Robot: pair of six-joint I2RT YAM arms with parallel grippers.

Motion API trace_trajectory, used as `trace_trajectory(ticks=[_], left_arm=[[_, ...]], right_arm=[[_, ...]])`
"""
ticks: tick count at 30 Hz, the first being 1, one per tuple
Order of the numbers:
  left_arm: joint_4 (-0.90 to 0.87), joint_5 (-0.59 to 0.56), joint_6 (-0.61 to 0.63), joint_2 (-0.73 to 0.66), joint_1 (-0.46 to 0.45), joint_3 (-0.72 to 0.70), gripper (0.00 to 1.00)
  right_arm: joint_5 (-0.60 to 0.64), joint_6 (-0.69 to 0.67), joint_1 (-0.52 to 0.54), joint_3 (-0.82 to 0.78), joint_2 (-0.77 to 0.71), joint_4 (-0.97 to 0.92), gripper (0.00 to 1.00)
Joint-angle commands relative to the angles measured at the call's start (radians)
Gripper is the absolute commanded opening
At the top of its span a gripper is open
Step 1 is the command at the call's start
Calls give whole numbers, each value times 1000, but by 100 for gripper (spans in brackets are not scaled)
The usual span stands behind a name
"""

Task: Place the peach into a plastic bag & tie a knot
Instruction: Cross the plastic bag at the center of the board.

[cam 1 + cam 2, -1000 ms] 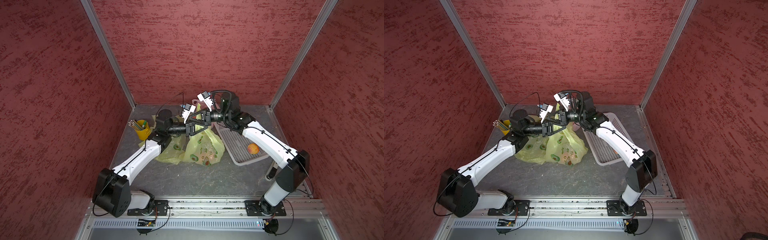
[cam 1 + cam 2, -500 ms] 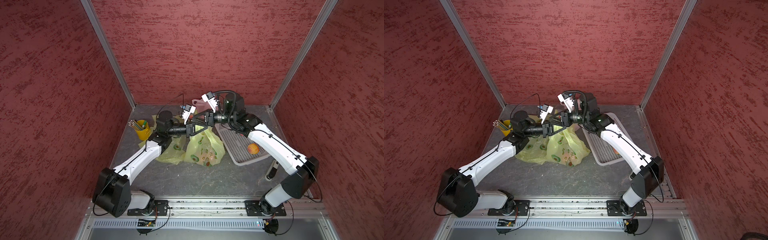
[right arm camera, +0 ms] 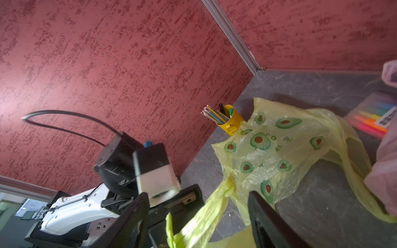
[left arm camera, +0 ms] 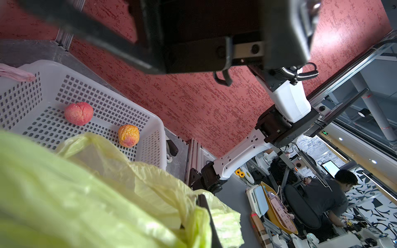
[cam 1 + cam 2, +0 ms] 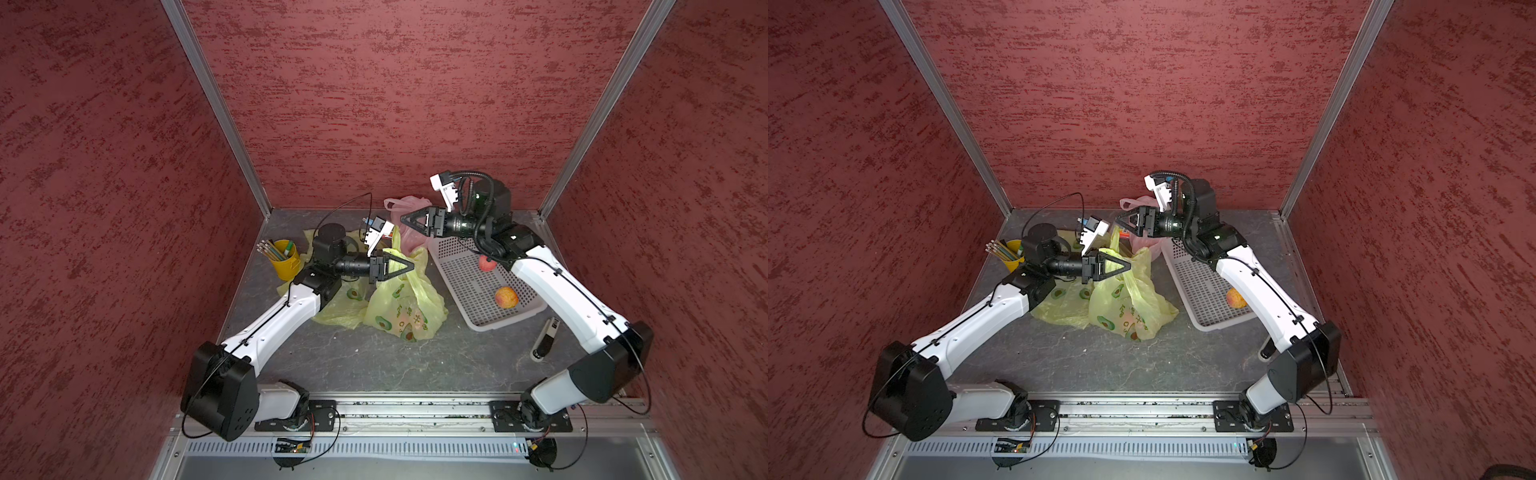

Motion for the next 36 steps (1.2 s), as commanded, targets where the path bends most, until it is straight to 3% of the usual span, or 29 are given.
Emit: trace_trajectory(ticks=[1,8,10,12,15,17,24,32,36], left_arm=[[-58,27,49,-18,-6,36,0],[-92,34,66,-6,-13,57,0],[-113,35,77,0,-18,66,0],[-119,34,81,0,-20,68,0],[-126,31,84,-2,-18,66,0],[-135,23,87,-1,-14,63,0],[-172,-104,57,15,38,32,5],[-246,-207,78,59,48,25,14],[-212,-238,40,70,69,3,11]], right_arm=[[-54,57,11,-14,21,56,74],[-98,71,40,-8,72,91,70],[-107,84,41,-8,80,114,64],[-120,92,42,-3,91,126,51],[-108,88,41,4,90,118,13],[-86,75,42,11,80,103,0],[18,57,41,-11,-4,83,0],[55,47,41,-65,-76,77,0],[56,45,45,-78,-97,68,0]])
